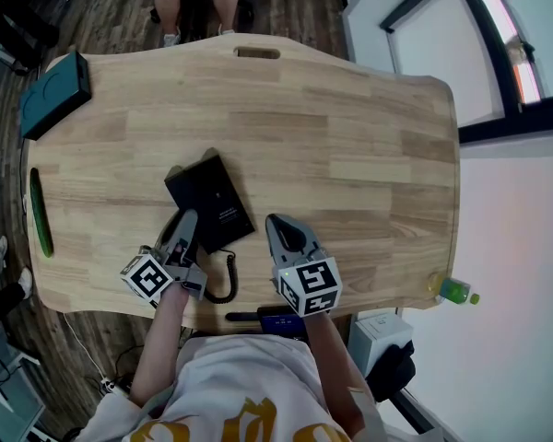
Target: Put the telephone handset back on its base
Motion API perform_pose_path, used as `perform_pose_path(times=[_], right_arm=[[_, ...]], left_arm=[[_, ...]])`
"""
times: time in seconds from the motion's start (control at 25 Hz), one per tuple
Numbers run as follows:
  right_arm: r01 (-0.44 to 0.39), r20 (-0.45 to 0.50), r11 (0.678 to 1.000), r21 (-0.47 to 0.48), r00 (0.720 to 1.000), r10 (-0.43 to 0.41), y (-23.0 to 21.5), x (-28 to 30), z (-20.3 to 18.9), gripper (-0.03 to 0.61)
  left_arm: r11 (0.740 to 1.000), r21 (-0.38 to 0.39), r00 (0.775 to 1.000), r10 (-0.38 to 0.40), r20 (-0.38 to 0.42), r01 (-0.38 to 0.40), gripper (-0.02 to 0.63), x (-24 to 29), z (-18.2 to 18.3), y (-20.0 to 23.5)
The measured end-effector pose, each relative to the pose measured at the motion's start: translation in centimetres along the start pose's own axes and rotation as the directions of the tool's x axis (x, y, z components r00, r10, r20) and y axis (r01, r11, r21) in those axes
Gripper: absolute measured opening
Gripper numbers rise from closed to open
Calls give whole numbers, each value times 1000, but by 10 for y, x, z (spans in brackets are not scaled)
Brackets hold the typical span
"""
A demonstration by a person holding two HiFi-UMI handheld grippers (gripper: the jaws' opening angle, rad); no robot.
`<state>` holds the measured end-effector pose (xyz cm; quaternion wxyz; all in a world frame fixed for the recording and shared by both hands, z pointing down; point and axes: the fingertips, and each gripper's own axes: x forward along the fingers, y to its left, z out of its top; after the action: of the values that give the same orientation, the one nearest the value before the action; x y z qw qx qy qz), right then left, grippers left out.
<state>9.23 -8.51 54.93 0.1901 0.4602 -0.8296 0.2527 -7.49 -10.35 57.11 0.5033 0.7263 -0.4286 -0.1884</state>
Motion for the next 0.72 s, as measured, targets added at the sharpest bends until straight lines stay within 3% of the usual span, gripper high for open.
perform_pose_path(times=[0.24, 0.48, 0.72], right_arm=[[-8, 13, 1000, -2, 1000, 8, 3, -1, 4, 5], [-12, 10, 1000, 4, 1000, 12, 4, -1, 3, 5], [-14, 9, 1000, 4, 1000, 14, 3, -1, 2, 5]], left_arm=[[1000, 24, 1000, 18, 4, -18, 144, 0, 0, 0], [990, 110, 994, 97, -54, -90, 147, 4, -6, 5], [982, 153, 989, 121, -88, -107, 149, 8, -11, 9]])
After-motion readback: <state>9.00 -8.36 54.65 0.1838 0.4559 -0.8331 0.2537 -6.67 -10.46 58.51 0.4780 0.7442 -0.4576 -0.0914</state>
